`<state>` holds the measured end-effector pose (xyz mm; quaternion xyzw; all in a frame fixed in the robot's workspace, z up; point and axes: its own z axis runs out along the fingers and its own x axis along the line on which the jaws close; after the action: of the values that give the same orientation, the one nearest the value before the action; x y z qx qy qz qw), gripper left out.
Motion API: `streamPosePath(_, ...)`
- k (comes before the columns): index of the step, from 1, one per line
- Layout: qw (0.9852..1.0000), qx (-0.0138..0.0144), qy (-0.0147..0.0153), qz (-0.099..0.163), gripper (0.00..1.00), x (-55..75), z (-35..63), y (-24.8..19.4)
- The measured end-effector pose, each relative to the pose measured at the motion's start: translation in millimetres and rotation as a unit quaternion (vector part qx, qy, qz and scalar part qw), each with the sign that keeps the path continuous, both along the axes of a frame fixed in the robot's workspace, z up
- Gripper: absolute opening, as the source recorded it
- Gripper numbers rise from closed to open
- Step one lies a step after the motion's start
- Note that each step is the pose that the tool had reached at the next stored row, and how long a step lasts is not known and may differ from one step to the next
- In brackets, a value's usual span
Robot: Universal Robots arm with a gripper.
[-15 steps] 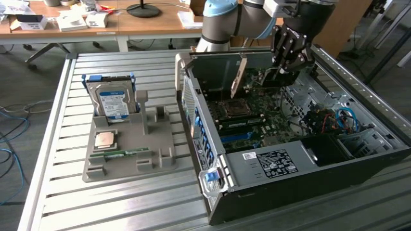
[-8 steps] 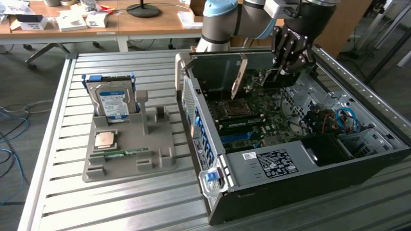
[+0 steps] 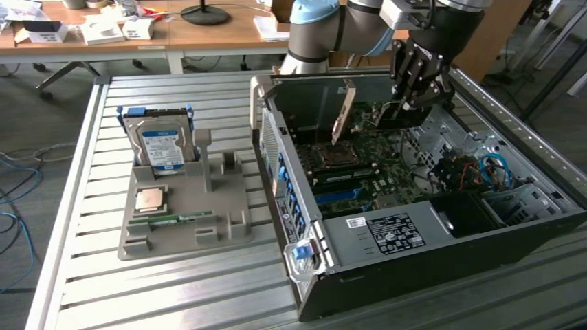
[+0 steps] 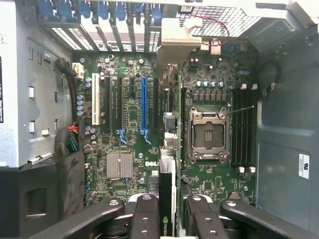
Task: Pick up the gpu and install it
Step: 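Insert the gpu into the slot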
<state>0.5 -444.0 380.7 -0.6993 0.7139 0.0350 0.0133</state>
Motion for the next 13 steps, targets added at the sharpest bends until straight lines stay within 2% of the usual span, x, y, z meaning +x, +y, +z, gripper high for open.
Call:
streamPosePath(7, 1.0, -0.0001, 0.0, 0.0, 0.26, 0.0, 0.1, 0.0)
streamPosePath(13, 1.0, -0.0001, 0.0, 0.0, 0.26, 0.0, -7.1, 0.0)
